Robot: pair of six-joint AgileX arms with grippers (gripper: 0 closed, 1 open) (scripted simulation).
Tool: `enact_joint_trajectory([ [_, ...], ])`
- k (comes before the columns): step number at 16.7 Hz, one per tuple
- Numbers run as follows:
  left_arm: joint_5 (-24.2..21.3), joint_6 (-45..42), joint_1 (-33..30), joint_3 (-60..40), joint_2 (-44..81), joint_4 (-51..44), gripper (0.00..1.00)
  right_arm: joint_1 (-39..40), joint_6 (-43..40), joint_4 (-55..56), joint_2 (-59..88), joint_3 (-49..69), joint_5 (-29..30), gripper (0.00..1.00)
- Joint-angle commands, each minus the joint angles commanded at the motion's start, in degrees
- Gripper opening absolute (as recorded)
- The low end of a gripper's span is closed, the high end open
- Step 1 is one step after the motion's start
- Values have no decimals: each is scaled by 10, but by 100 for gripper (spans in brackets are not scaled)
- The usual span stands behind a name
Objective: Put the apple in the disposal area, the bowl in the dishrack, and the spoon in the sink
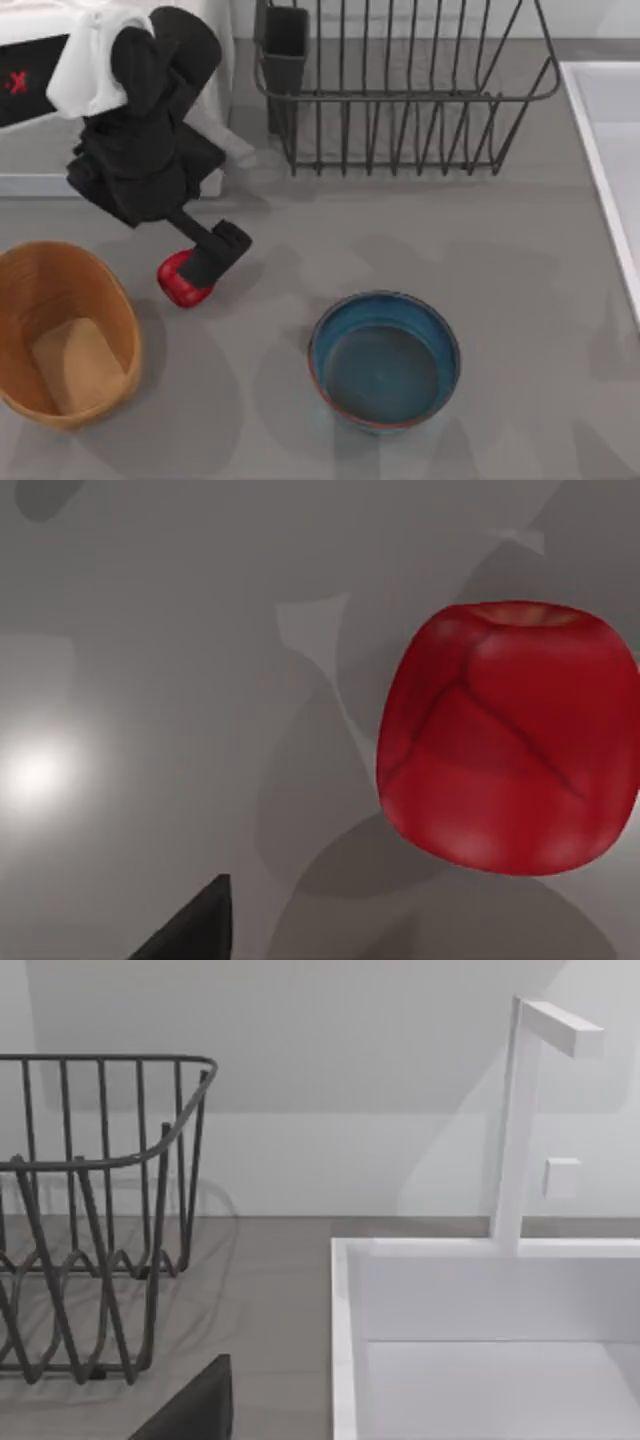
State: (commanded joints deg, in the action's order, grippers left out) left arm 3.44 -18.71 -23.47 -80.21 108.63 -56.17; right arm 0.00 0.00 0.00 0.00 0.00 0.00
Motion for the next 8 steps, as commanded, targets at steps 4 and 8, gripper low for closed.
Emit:
enact_joint_trajectory([
  [4, 1, -6, -8, -26, 34, -19, 100, 0, 0, 0, 0, 0, 0, 100],
  [8, 1, -6, -5, -23, 34, -16, 100, 0, 0, 0, 0, 0, 0, 100],
])
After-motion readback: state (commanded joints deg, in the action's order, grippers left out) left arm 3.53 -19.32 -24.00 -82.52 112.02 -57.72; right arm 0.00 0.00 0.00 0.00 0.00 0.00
